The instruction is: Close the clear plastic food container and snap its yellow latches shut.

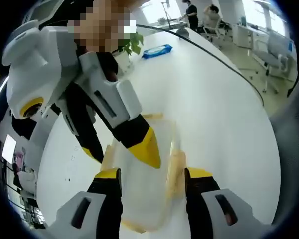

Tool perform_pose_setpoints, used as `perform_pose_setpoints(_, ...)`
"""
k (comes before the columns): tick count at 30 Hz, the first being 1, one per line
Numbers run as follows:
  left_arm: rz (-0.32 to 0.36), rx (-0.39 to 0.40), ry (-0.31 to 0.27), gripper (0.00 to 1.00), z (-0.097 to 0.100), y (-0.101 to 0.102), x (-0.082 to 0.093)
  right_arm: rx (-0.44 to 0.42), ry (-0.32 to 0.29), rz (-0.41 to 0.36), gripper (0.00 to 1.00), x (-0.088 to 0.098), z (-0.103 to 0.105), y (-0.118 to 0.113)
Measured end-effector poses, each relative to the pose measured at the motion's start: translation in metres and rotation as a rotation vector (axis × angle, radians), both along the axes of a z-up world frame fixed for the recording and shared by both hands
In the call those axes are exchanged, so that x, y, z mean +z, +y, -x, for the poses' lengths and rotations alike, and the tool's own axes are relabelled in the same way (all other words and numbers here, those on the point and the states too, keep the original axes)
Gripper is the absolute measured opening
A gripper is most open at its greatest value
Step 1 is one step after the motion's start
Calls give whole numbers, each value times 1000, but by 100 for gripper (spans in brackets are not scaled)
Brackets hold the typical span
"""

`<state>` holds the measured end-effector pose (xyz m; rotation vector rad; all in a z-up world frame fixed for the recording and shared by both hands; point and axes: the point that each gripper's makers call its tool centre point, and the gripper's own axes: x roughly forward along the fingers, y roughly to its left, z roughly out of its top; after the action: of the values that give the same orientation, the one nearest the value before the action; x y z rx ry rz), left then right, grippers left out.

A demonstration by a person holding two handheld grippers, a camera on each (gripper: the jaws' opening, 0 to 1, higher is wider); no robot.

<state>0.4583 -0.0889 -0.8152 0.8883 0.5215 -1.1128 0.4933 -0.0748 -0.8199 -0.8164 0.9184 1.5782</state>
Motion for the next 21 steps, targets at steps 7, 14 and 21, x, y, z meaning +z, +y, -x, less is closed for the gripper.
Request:
perform_pose_setpoints(7,-14,-48,-15,39,2,2,-3,-22,66,22,61,-4,3,1)
perform_pose_setpoints(14,-37,-40,-34,36,0,0,-5,-9,97,69,60,-5,5,2)
perform_pose_setpoints(21,-44,-41,-54,36,-4,2,-7,-3,117,100,59,-10,6,1)
